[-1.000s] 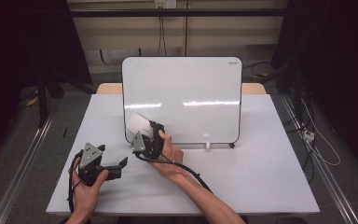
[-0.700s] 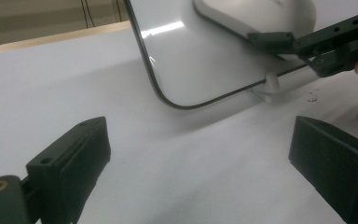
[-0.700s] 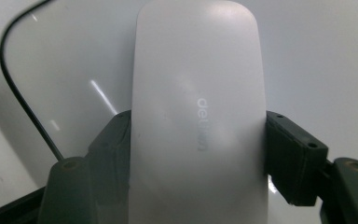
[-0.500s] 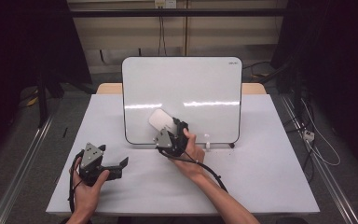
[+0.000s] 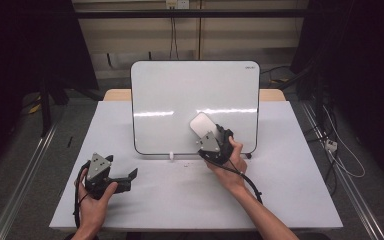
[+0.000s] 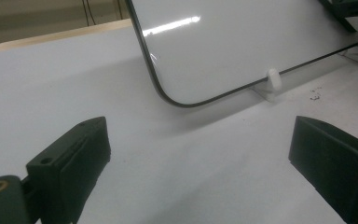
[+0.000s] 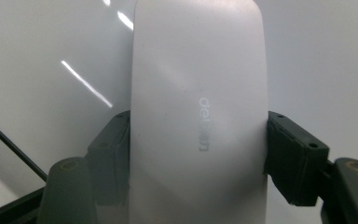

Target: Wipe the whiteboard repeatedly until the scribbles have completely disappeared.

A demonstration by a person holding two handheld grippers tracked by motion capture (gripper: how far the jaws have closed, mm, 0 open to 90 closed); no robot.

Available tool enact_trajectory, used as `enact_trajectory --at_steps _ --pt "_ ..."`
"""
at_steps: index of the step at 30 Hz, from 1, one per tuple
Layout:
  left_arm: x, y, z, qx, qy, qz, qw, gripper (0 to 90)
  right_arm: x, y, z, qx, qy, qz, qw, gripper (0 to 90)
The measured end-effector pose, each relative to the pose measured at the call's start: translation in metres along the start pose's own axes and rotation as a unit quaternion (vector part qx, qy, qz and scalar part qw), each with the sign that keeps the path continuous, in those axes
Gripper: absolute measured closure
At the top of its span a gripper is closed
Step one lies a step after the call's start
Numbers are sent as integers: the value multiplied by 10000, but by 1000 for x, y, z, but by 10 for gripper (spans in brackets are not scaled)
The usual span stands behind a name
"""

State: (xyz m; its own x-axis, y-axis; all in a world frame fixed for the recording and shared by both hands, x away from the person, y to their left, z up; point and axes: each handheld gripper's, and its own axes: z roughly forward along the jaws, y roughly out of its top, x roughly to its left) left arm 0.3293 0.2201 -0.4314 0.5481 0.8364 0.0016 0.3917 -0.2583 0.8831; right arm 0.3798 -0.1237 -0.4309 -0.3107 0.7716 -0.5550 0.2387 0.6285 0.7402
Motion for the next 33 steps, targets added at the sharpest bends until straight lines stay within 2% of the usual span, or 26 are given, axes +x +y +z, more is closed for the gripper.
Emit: enact_trajectory --at_steps 6,12,18,23,29,33 --pt "1 0 0 2 -5 4 10000 51 -19 -17 -6 139 -85 237 9996 312" --pt "1 -1 -2 -9 2 -20 10000 51 -33 -31 -12 234 -3 427 9988 314" --pt "1 -3 -1 23 -24 -50 10000 51 -37 -33 -13 238 139 543 9981 316" --pt "4 -4 -3 -2 3 -102 9999 51 -43 -34 -14 207 350 915 9950 316" --pt "3 -3 -3 13 20 -82 10000 51 -46 -35 -16 183 512 1061 9929 315" --pt "3 -3 -3 18 27 -78 10000 51 -47 -33 -22 60 535 1040 9931 316"
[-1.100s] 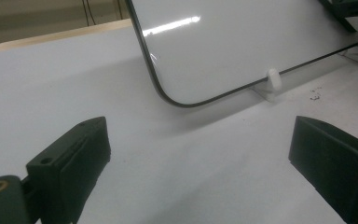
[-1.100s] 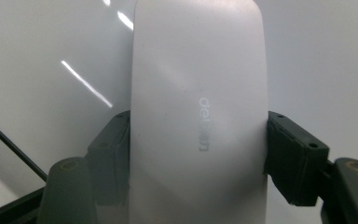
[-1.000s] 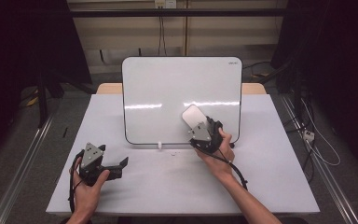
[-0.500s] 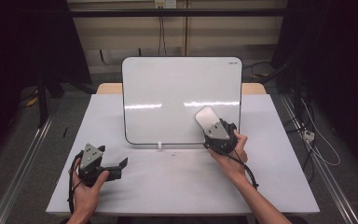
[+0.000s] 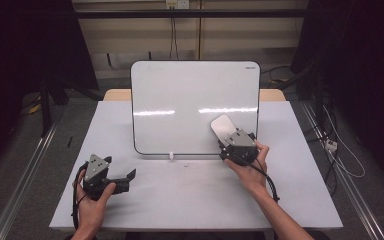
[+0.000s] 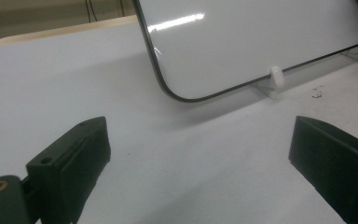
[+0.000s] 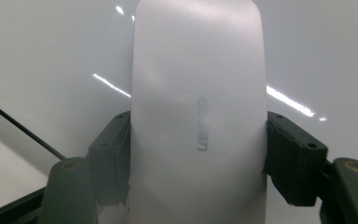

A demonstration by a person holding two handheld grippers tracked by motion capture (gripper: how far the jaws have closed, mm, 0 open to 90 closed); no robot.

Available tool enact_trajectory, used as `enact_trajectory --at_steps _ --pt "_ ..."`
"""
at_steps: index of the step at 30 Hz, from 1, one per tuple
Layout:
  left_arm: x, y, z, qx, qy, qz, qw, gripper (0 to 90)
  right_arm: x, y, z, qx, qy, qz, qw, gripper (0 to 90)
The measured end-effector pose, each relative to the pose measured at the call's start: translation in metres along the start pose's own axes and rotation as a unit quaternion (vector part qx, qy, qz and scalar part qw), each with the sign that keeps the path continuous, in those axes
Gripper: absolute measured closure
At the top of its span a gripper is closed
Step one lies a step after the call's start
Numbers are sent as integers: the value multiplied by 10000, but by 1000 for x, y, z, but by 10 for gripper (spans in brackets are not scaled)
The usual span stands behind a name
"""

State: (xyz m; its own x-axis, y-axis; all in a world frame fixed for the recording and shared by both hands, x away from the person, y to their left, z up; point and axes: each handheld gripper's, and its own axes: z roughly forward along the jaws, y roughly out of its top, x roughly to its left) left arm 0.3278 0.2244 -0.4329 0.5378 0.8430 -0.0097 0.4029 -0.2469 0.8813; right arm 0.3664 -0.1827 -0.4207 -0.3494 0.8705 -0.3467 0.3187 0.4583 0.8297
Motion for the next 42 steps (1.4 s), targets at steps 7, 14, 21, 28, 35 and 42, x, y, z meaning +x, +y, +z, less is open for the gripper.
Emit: enact_trajectory --at_steps 7,14,21,28,35,42 --pt "-2 1 -1 -9 -5 36 10000 51 -2 0 -10 -88 -86 -101 9999 315" --pt "-1 1 1 21 8 40 10000 51 -17 -5 -21 -121 -250 -30 9996 316" --pt "0 -1 1 32 6 18 10000 51 -30 -12 -28 -98 -371 44 9993 316" --pt "0 0 1 1 -16 4 10000 51 -33 -16 -28 -7 -458 4 9990 316" --pt "0 1 1 -7 -18 1 10000 51 -28 -16 -21 27 -539 -232 9983 316" --pt "-1 1 2 7 -10 8 10000 51 -27 -13 -9 123 -550 -309 9979 316"
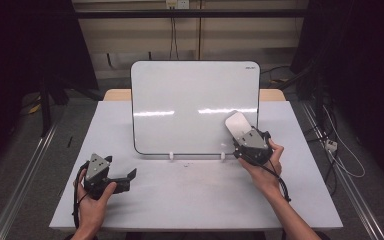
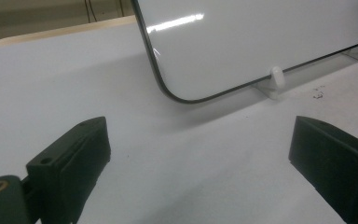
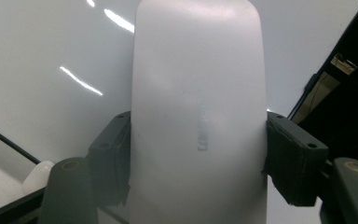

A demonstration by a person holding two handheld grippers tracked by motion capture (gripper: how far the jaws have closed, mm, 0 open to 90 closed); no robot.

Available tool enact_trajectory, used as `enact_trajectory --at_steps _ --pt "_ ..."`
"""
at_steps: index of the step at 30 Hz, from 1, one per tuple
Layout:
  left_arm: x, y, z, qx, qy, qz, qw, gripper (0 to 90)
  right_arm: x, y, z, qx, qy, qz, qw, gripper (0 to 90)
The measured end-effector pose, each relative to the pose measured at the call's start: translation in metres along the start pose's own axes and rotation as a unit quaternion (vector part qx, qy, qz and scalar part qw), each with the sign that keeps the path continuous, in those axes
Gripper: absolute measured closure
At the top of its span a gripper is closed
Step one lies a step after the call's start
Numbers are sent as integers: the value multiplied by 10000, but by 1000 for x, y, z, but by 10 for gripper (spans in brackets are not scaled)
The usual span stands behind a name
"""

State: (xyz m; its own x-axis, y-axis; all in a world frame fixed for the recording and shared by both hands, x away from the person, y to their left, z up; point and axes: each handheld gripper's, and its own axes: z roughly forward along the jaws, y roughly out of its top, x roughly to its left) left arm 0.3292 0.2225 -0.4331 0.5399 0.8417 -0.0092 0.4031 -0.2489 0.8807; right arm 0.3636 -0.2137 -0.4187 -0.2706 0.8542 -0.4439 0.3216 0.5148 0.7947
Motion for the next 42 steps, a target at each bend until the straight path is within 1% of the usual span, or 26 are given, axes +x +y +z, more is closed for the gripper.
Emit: enact_trajectory --at_steps 2,4,5,10,13,14,15,17,20,25,28,29,31,32,33,34,36,37,39,41,42 --pt "0 0 -1 25 -5 51 10000 51 2 -1 4 84 -19 -36 10000 316" --pt "1 0 -2 11 7 38 10000 51 2 -4 8 117 -57 -72 9999 316" --pt "1 0 -1 -16 8 -13 10000 51 2 -4 8 100 -76 -83 9999 316" --pt "0 1 0 -30 -12 26 10000 52 3 -4 9 117 -87 -86 9999 315" --pt "-2 2 1 7 -28 67 10000 51 4 -4 9 125 -126 -93 9998 315" --pt "-2 3 1 32 -16 95 9999 51 3 -4 9 120 -102 -67 9999 314" --pt "-3 3 2 11 -20 50 10000 51 3 -4 9 116 -95 -48 9999 313" --pt "-3 3 2 -2 -11 31 10000 51 3 -5 9 104 -98 -58 9999 312" --pt "-2 3 2 24 7 27 10000 51 0 -5 8 109 14 49 9999 306" --pt "-2 2 4 58 23 13 10000 51 -2 -6 8 125 97 211 9997 292" --pt "-3 2 3 53 11 35 10000 51 -4 -6 8 100 153 302 9994 266" --pt "-3 2 3 37 9 37 10000 51 -5 -6 8 91 155 341 9993 247" --pt "-2 1 1 23 11 20 10000 51 -6 -5 8 45 245 406 9989 217" --pt "-2 1 1 26 22 5 10000 51 -6 -6 8 55 283 416 9987 176" --pt "-1 1 1 22 18 11 10000 51 -6 -6 8 62 376 448 9983 127" --pt "-1 1 1 17 16 19 10000 51 -6 -6 9 71 459 487 9977 99" --pt "-1 1 2 24 -7 29 10000 51 -6 -6 8 75 494 541 9973 60" --pt "-1 1 2 22 -11 34 10000 51 -7 -6 7 43 569 636 9963 54" --pt "-1 2 1 1 -20 43 10000 51 -9 -5 6 -30 616 746 9953 44" --pt "-1 2 2 2 -26 36 10000 51 -10 -5 4 -57 687 860 9939 37" --pt "-1 1 2 17 -27 34 10000 51 -11 -5 3 -52 686 890 9936 37"
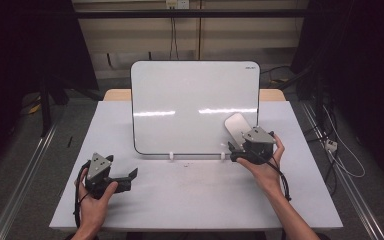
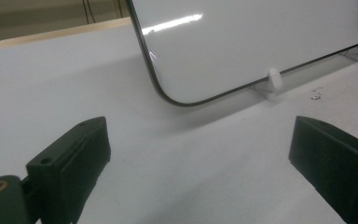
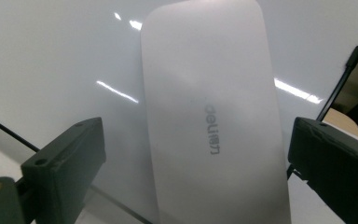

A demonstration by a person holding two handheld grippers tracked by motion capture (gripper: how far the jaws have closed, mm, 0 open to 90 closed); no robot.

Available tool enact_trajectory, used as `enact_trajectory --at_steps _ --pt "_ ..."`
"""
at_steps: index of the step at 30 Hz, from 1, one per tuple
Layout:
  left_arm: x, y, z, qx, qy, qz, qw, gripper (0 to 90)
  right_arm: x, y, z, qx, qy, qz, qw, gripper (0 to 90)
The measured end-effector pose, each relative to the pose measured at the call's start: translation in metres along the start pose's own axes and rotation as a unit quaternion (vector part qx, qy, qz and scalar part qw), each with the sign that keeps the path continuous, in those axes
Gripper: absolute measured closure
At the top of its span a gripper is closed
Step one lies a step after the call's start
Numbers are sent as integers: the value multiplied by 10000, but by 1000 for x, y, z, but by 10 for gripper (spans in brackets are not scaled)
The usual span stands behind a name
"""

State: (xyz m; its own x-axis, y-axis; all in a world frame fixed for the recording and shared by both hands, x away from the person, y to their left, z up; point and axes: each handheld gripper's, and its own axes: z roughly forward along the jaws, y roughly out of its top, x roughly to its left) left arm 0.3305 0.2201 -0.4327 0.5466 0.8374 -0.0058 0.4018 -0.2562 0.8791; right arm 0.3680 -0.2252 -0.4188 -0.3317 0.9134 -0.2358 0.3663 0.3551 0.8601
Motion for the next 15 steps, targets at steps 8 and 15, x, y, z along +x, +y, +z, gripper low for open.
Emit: enact_trajectory --at_steps 8,15 --pt "0 2 1 -36 -77 -48 10000 50 -9 -2 -12 166 25 330 9993 43" --pt "0 3 2 -29 -56 -27 10000 50 -18 -13 -26 184 107 526 9984 44"
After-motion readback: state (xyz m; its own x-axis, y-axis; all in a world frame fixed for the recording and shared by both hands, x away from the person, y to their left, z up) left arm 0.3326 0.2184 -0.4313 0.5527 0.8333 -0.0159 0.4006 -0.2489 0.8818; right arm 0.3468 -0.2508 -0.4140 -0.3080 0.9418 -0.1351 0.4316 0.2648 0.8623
